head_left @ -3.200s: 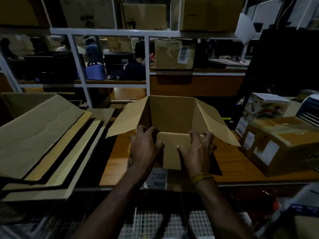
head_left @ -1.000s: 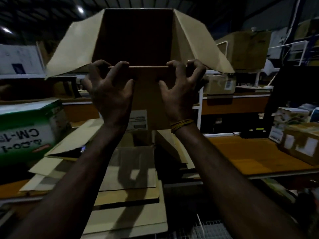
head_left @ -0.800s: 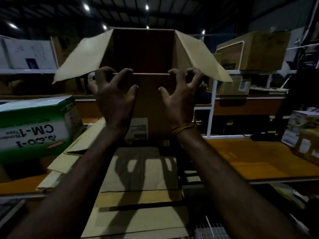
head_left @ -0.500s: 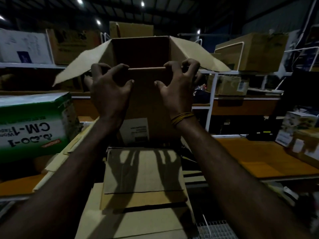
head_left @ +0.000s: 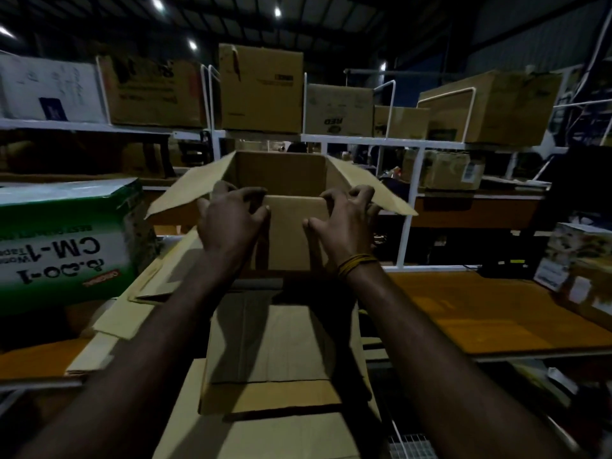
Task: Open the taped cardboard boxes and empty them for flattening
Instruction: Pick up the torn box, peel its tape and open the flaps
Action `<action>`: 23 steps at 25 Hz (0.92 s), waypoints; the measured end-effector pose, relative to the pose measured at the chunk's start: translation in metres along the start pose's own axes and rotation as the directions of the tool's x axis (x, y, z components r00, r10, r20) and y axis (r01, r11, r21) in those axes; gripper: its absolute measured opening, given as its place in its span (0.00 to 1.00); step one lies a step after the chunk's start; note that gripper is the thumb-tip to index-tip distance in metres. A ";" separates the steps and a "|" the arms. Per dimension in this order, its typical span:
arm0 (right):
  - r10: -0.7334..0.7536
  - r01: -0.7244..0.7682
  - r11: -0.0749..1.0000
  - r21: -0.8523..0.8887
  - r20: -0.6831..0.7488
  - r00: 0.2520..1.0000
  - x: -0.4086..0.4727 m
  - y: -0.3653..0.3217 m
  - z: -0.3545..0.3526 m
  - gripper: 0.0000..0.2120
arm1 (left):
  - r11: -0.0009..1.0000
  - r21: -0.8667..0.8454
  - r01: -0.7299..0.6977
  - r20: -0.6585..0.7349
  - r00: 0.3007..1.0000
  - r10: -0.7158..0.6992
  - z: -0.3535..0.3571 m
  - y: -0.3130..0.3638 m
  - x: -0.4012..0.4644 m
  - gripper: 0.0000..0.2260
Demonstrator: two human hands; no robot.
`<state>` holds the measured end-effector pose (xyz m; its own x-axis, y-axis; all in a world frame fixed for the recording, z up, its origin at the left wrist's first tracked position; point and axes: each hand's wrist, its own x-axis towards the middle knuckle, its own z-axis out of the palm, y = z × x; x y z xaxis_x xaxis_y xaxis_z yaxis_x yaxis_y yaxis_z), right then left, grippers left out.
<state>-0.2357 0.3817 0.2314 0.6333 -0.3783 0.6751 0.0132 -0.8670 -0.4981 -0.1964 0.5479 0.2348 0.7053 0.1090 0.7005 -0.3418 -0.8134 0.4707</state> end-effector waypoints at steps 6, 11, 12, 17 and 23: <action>0.137 -0.119 0.990 -0.076 0.308 0.942 -0.006 0.030 0.033 0.26 | 0.991 0.127 0.038 0.231 0.971 -0.067 0.045 -0.030 -0.014 0.16; 0.199 -0.159 0.979 -0.127 0.430 0.881 -0.032 0.056 0.067 0.26 | 0.992 0.114 0.060 0.355 0.930 -0.097 0.083 -0.061 -0.046 0.18; 0.194 -0.151 0.979 -0.133 0.426 0.883 -0.037 0.060 0.071 0.26 | 0.990 0.132 0.057 0.351 0.931 -0.100 0.087 -0.063 -0.052 0.20; 0.133 -0.069 0.985 -0.156 0.450 0.883 -0.045 0.075 0.076 0.29 | 0.947 0.309 0.089 0.316 0.929 -0.191 0.089 -0.047 -0.069 0.28; 0.060 -0.086 0.994 0.070 0.312 0.948 -0.061 0.128 0.042 0.29 | 0.998 0.067 -0.020 0.318 0.948 -0.003 0.114 0.008 -0.106 0.27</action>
<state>-0.2404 0.3075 0.1041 0.8427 -0.3091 0.4408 0.0134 -0.8064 -0.5912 -0.2028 0.4650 0.1031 0.8671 -0.0764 0.4923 -0.3133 -0.8519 0.4196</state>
